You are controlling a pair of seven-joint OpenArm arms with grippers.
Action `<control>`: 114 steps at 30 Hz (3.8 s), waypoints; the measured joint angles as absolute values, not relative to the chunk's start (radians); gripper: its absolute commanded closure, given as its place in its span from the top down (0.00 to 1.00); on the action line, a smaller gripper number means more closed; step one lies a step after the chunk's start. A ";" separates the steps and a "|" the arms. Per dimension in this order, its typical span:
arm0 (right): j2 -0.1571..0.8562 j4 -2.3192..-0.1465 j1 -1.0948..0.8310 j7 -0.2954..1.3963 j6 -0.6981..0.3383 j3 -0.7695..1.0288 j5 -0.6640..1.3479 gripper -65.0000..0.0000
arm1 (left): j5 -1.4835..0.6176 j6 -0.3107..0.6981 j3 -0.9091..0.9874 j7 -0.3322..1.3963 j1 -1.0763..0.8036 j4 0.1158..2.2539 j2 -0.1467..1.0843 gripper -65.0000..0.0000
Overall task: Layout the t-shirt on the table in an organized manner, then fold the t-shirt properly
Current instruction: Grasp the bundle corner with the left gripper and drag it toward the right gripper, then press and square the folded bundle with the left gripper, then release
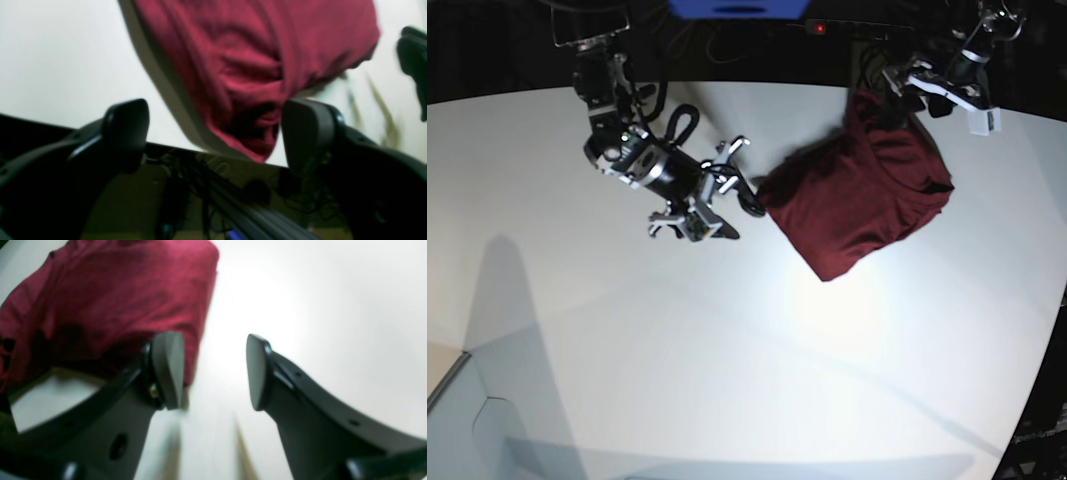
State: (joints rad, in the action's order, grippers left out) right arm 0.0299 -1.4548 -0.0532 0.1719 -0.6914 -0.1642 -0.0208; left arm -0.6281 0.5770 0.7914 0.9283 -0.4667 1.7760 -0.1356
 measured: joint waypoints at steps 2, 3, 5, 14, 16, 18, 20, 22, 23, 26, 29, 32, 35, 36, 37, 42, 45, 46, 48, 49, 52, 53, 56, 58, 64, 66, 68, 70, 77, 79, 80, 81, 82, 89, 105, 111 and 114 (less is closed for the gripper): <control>0.030 -1.455 -0.053 0.172 -0.692 -0.150 -0.021 0.47 | -0.633 0.578 0.791 0.921 -0.451 1.733 -0.133 0.96; 0.030 -1.455 -0.053 0.172 -0.692 -0.146 -0.021 0.47 | -0.646 0.579 0.791 0.907 -0.448 1.723 -0.133 0.96; 0.031 -1.455 -0.053 0.172 -0.691 -0.140 -0.021 0.47 | -0.645 0.580 0.790 0.910 -0.443 1.720 -0.132 0.96; 0.031 -1.455 -0.053 0.174 -0.691 -0.141 -0.021 0.47 | -0.634 0.579 0.791 0.927 -0.433 1.749 -0.131 0.96; 0.030 -1.455 -0.053 0.174 -0.692 -0.141 -0.020 0.47 | -0.634 0.577 0.791 0.938 -0.412 1.742 -0.114 0.96; 0.031 -1.455 -0.054 0.177 -0.691 -0.141 -0.021 0.47 | -0.631 0.576 0.791 0.933 -0.385 1.738 -0.099 0.96; 0.030 -1.455 -0.053 0.178 -0.691 -0.141 -0.021 0.47 | -0.633 0.576 0.792 0.927 -0.355 1.724 -0.097 0.96; 0.030 -1.455 -0.054 0.179 -0.692 -0.142 -0.021 0.47 | -0.633 0.577 0.789 0.930 -0.327 1.679 -0.097 0.96; 0.030 -1.455 -0.056 0.178 -0.691 -0.141 -0.021 0.47 | -0.628 0.578 0.788 0.937 -0.315 1.654 -0.098 0.96; 0.031 -1.455 -0.059 0.178 -0.691 -0.141 -0.021 0.47 | -0.641 0.580 0.788 0.912 -0.272 1.599 -0.096 0.96; 0.031 -1.455 -0.059 0.179 -0.691 -0.141 -0.021 0.47 | -0.660 0.590 0.785 0.886 -0.248 1.550 -0.094 0.96; 0.046 -1.455 -0.060 0.178 -0.692 -0.143 -0.021 0.47 | -0.691 0.603 0.789 0.864 -0.241 1.506 -0.092 0.96; 0.054 -1.455 -0.061 0.179 -0.691 -0.139 -0.022 0.47 | -0.703 0.607 0.789 0.850 -0.233 1.482 -0.093 0.96; 0.053 -1.455 -0.060 0.179 -0.691 -0.140 -0.021 0.47 | -0.707 0.609 0.789 0.845 -0.229 1.474 -0.093 0.96; 0.052 -1.455 -0.058 0.179 -0.691 -0.141 -0.022 0.47 | -0.715 0.612 0.786 0.841 -0.225 1.462 -0.094 0.96; 0.052 -1.455 -0.055 0.179 -0.691 -0.141 -0.021 0.47 | -0.747 0.631 0.712 0.802 -0.204 1.400 -0.086 0.96; 0.052 -1.455 -0.053 0.178 -0.692 -0.141 -0.021 0.47 | -0.737 0.632 0.683 0.808 -0.165 1.366 -0.086 0.96; 0.053 -1.455 -0.053 0.178 -0.691 -0.141 -0.021 0.47 | -0.730 0.633 0.683 0.812 -0.151 1.356 -0.086 0.96; 0.052 -1.455 -0.053 0.178 -0.691 -0.141 -0.021 0.47 | -0.707 0.633 0.683 0.814 -0.122 1.337 -0.086 0.95; 0.052 -1.455 -0.053 0.178 -0.692 -0.135 -0.020 0.47 | -0.683 0.637 0.683 0.813 -0.106 1.328 -0.086 0.95; 0.058 -1.455 -0.056 0.179 -0.692 -0.097 -0.021 0.47 | -0.609 0.641 0.663 0.803 -0.058 1.295 -0.082 0.75; 0.063 -1.455 -0.057 0.178 -0.692 -0.088 -0.020 0.47 | -0.592 0.638 0.642 0.797 -0.046 1.279 -0.079 0.64; 0.066 -1.455 -0.055 0.179 -0.691 -0.054 -0.021 0.47 | -0.545 0.635 0.585 0.801 0.004 1.203 -0.068 0.29; 0.063 -1.459 -0.053 0.179 -0.693 -0.019 -0.021 0.47 | -0.503 0.632 0.540 0.806 0.035 1.166 -0.066 0.05; 0.066 -1.514 -0.054 0.179 -0.691 0.117 -0.021 0.47 | -0.384 0.628 0.378 0.801 0.135 1.097 -0.044 0.00; 0.072 -1.527 -0.059 0.177 -0.692 0.149 -0.020 0.47 | -0.319 0.627 0.302 0.804 0.173 1.089 -0.031 0.00; 0.080 -1.531 -0.060 0.179 -0.692 0.182 -0.021 0.47 | -0.261 0.626 0.195 0.809 0.216 1.085 -0.002 0.00; 0.083 -1.532 -0.062 0.178 -0.692 0.224 -0.020 0.47 | -0.199 0.625 0.062 0.829 0.269 1.084 0.036 0.00; 0.074 -1.536 -0.064 0.179 -0.692 0.345 -0.021 0.47 | 0.009 0.583 -0.492 0.841 0.472 1.079 0.120 0.00; 0.074 -1.537 -0.072 0.175 -0.691 0.371 -0.019 0.47 | 0.054 0.576 -0.582 0.780 0.498 1.071 0.121 0.00; 0.075 -1.537 -0.078 0.175 -0.691 0.381 -0.020 0.47 | 0.067 0.575 -0.612 0.749 0.506 1.069 0.119 0.00; 0.074 -1.537 -0.081 0.180 -0.692 0.393 -0.021 0.47 | 0.081 0.572 -0.643 0.699 0.508 1.066 0.120 0.00; 0.074 -1.537 -0.084 0.180 -0.692 0.404 -0.021 0.47 | 0.098 0.572 -0.670 0.646 0.507 1.066 0.118 0.00; 0.073 -1.536 -0.103 0.178 -0.692 0.490 -0.020 0.47 | 0.271 0.593 -0.760 0.463 0.511 1.039 -0.007 0.00; 0.069 -1.533 -0.143 0.173 -0.692 0.524 -0.021 0.47 | 0.393 0.575 -0.964 0.436 0.596 0.917 -0.070 0.01; 0.069 -1.534 -0.150 0.171 -0.692 0.524 -0.020 0.47 | 0.393 0.580 -0.970 0.440 0.611 0.918 -0.070 0.31; 0.068 -1.534 -0.160 0.172 -0.692 0.524 -0.021 0.47 | 0.400 0.572 -0.969 0.440 0.617 0.920 -0.069 0.55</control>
